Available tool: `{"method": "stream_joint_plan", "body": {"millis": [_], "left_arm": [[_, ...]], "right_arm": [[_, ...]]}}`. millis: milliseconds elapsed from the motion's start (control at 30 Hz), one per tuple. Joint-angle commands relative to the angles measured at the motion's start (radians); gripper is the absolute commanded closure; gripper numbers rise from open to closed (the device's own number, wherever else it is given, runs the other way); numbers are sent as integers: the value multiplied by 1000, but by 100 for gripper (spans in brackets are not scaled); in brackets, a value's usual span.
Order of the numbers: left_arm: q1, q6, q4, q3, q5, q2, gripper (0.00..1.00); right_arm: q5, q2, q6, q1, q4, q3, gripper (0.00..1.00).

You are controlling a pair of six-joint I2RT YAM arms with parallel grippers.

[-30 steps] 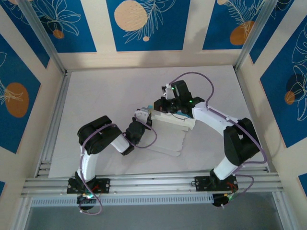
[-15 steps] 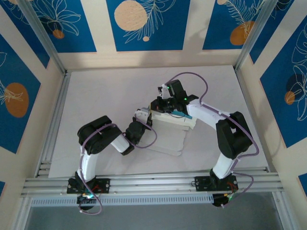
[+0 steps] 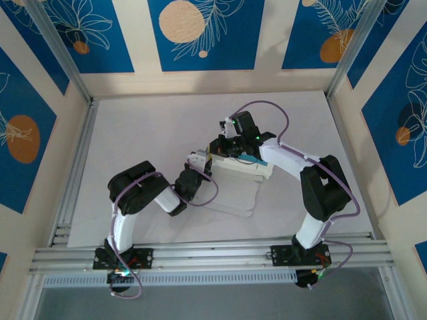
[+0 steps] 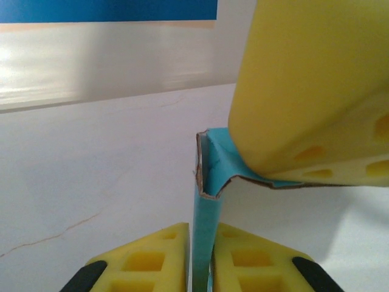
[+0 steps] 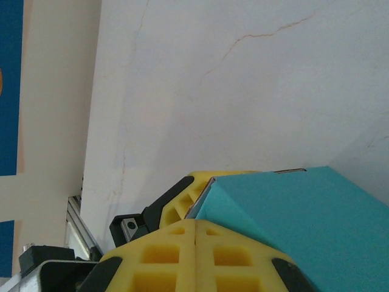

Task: Fold the paper box

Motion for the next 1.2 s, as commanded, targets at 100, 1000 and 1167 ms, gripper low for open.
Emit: {"method": "stream_joint_plan", "body": {"millis": [100,1000,1167], "left_arm": [[-11,-13,-4,-21,13,2,77],[34,6,-4,-5,173,-9,77],[38,28,-4,10,196,11,87]], "right_arm": [[15,-27,2,2,-68,19,100],[-2,-42,24,14,-53,7,100],[-4,-39,27,16,-49,7,100]]}}
